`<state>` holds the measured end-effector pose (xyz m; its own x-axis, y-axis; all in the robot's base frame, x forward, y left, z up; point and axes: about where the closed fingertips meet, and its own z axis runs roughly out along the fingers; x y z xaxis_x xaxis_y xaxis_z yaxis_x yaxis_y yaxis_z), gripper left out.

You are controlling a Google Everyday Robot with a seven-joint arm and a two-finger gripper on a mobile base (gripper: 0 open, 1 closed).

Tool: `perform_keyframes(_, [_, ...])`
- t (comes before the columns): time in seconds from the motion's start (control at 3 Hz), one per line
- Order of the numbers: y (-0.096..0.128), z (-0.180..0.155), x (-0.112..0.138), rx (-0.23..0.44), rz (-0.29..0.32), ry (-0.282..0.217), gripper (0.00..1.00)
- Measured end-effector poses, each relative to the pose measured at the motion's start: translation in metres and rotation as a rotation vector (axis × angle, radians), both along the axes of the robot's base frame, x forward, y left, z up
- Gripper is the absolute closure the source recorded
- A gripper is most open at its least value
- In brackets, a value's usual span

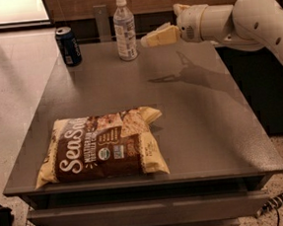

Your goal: Move blue plastic bottle near brown chip bag

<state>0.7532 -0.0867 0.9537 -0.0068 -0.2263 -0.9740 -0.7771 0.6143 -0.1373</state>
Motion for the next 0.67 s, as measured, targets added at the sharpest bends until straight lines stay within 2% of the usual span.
perform_keyframes(0.67, [0.06, -0.016, 0.062, 0.131, 0.023, -0.052, 0.0])
